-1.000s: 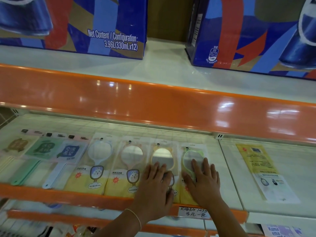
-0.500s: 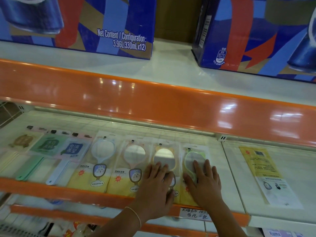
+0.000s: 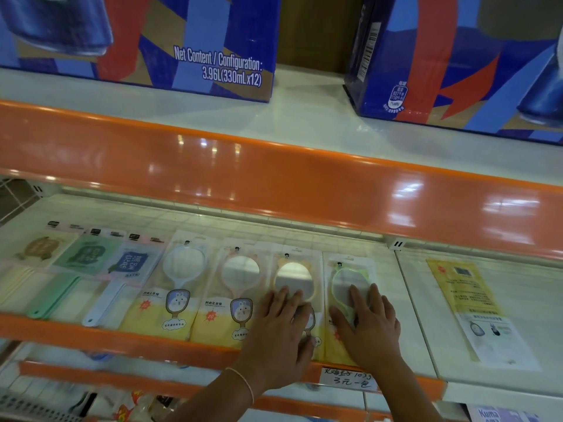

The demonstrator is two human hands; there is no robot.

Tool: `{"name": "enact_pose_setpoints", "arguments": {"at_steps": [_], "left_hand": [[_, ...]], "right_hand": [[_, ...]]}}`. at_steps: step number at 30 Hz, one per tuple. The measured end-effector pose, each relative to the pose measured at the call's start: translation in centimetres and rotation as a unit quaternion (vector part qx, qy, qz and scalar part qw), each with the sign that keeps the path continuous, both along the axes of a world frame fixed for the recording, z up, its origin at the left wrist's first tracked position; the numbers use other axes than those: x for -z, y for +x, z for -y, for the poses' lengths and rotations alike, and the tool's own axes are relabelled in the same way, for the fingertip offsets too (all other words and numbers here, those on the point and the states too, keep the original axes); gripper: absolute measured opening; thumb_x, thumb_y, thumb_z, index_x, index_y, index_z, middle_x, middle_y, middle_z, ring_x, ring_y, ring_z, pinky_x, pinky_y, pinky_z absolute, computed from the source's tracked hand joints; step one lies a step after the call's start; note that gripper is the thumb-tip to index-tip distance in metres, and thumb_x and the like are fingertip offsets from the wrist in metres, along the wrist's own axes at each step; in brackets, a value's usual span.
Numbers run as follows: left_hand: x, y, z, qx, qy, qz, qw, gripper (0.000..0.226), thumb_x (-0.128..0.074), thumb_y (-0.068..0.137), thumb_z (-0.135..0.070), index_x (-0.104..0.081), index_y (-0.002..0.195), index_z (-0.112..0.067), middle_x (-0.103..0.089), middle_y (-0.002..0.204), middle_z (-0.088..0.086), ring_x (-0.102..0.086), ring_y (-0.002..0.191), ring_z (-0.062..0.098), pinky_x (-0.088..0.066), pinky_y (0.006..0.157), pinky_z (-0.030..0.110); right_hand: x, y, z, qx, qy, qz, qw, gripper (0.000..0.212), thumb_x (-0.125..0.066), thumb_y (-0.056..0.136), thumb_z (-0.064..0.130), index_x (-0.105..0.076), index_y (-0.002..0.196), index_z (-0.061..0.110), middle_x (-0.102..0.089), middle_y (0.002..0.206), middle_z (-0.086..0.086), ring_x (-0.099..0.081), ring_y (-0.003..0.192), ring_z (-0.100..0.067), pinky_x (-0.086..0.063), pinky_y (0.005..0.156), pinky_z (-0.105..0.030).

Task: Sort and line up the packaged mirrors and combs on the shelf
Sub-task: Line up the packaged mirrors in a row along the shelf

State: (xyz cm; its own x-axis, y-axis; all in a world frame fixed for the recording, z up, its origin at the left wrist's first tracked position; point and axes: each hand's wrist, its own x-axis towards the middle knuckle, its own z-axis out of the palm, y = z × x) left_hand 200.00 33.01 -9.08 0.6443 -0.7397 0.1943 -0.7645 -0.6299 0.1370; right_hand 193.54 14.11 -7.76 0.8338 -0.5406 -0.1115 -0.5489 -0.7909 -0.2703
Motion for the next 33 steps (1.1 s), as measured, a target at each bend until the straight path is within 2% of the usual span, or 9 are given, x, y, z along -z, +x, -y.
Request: {"name": "enact_pose_setpoints", "arguments": {"at_steps": [4, 9, 14, 18, 21, 23, 25, 27, 33], "left_hand": [[-0.1, 0.0, 0.0, -0.002, -0.004, -0.001, 1.000, 0.053, -0.039, 0.090, -0.051, -0.050, 0.130, -0.018, -0.045, 0.144, 0.007, -0.034, 0.137, 0.032, -0.032, 0.109, 0.054], [-0.3, -0.1, 0.0, -0.003, -0.013, -0.003, 1.000, 0.051, -0.038, 0.090, -0.051, -0.049, 0.129, -0.019, -0.044, 0.145, 0.007, -0.031, 0.139, 0.032, -0.027, 0.111, 0.054], [-0.3, -0.2, -0.1, -0.009, -0.031, -0.030, 0.999, 0.052, -0.036, 0.092, -0.053, -0.051, 0.129, -0.020, -0.045, 0.143, 0.005, -0.029, 0.140, 0.029, -0.023, 0.113, 0.054], [-1.1, -0.1, 0.8, -0.018, -0.054, -0.036, 0.998, 0.049, -0.035, 0.093, -0.047, -0.055, 0.127, -0.018, -0.048, 0.140, 0.008, -0.032, 0.138, 0.029, -0.023, 0.115, 0.050], [-2.5, -0.6, 3.4, -0.021, -0.073, -0.058, 0.995, 0.056, -0.024, 0.095, -0.045, -0.046, 0.137, -0.016, -0.037, 0.149, 0.009, -0.022, 0.143, 0.027, -0.014, 0.119, 0.043], [-3.6, -1.1, 6.1, -0.014, -0.077, -0.073, 0.994, 0.059, -0.019, 0.094, -0.046, -0.041, 0.140, -0.016, -0.034, 0.150, 0.010, -0.021, 0.143, 0.027, -0.018, 0.118, 0.041], [-4.7, -1.8, 9.0, 0.001, -0.081, -0.093, 0.992, 0.054, -0.026, 0.096, -0.044, -0.040, 0.140, -0.016, -0.035, 0.149, 0.009, -0.026, 0.140, 0.025, -0.024, 0.115, 0.037], [-5.5, -2.7, 12.1, 0.018, -0.095, -0.132, 0.986, 0.049, -0.034, 0.098, -0.039, -0.038, 0.141, -0.016, -0.035, 0.147, 0.006, -0.029, 0.136, 0.021, -0.026, 0.112, 0.033], [-6.3, -6.5, 20.2, 0.054, -0.122, -0.211, 0.968, 0.041, -0.041, 0.098, -0.030, -0.043, 0.136, -0.014, -0.044, 0.136, 0.003, -0.043, 0.125, 0.020, -0.034, 0.100, 0.027]], "right_hand": [[0.0, -0.1, -0.1, -0.004, -0.002, -0.001, 1.000, 0.075, -0.028, 0.086, 0.074, -0.014, 0.150, 0.038, 0.005, 0.161, -0.003, -0.002, 0.146, -0.030, -0.014, 0.116, -0.046], [-0.1, -0.2, -0.1, -0.006, -0.001, 0.001, 1.000, 0.087, -0.017, 0.074, 0.079, -0.012, 0.151, 0.037, 0.005, 0.161, -0.004, -0.001, 0.146, -0.031, -0.013, 0.116, -0.047], [-0.5, -0.3, -0.1, -0.015, 0.015, 0.003, 1.000, 0.086, -0.025, 0.076, 0.080, -0.017, 0.150, 0.036, 0.003, 0.161, -0.005, -0.001, 0.146, -0.032, -0.013, 0.116, -0.048], [-1.2, -0.7, 0.9, -0.021, 0.036, 0.033, 0.999, 0.078, -0.029, 0.078, 0.075, -0.036, 0.143, 0.031, -0.012, 0.159, -0.009, -0.011, 0.144, -0.033, -0.022, 0.115, -0.048], [-1.7, -1.6, 2.9, -0.013, 0.050, 0.067, 0.996, 0.071, -0.038, 0.083, 0.069, -0.042, 0.141, 0.027, -0.024, 0.156, -0.012, -0.020, 0.143, -0.033, -0.025, 0.115, -0.046], [-1.8, -2.5, 4.9, 0.008, 0.050, 0.093, 0.994, 0.066, -0.041, 0.086, 0.063, -0.046, 0.139, 0.024, -0.033, 0.152, -0.014, -0.025, 0.141, -0.032, -0.026, 0.114, -0.043], [-2.0, -3.7, 7.3, 0.032, 0.036, 0.114, 0.992, 0.065, -0.041, 0.084, 0.061, -0.052, 0.135, 0.021, -0.042, 0.147, -0.015, -0.032, 0.138, -0.033, -0.029, 0.112, -0.043], [-2.2, -5.2, 10.1, 0.066, 0.034, 0.129, 0.989, 0.059, -0.049, 0.088, 0.055, -0.054, 0.132, 0.017, -0.047, 0.142, -0.016, -0.039, 0.133, -0.035, -0.033, 0.110, -0.045], [-2.5, -10.7, 18.5, 0.191, 0.011, 0.121, 0.974, 0.057, -0.057, 0.084, 0.053, -0.054, 0.129, 0.018, -0.058, 0.127, -0.012, -0.053, 0.114, -0.037, -0.047, 0.093, -0.044]]}}
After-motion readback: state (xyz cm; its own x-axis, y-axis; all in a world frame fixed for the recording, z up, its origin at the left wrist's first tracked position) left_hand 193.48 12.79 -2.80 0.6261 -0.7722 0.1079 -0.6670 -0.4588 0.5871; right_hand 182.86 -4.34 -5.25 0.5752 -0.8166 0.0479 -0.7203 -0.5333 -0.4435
